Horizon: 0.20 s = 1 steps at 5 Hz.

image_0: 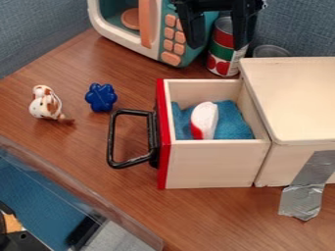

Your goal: Open the drawer

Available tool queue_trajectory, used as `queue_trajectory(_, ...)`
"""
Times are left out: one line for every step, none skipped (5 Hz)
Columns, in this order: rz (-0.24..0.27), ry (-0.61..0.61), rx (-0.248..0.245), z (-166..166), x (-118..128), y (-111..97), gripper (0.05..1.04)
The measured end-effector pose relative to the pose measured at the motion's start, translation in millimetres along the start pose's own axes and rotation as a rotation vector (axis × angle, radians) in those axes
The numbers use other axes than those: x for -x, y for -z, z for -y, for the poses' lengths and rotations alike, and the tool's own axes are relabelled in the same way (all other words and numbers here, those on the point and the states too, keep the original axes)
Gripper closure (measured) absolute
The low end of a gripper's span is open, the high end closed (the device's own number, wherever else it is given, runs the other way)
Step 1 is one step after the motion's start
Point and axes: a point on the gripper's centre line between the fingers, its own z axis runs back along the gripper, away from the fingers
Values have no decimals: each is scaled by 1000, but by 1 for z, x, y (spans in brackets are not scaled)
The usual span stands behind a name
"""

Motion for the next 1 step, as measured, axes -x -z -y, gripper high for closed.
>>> queue_trajectory(0,0,0,0,0,0,84)
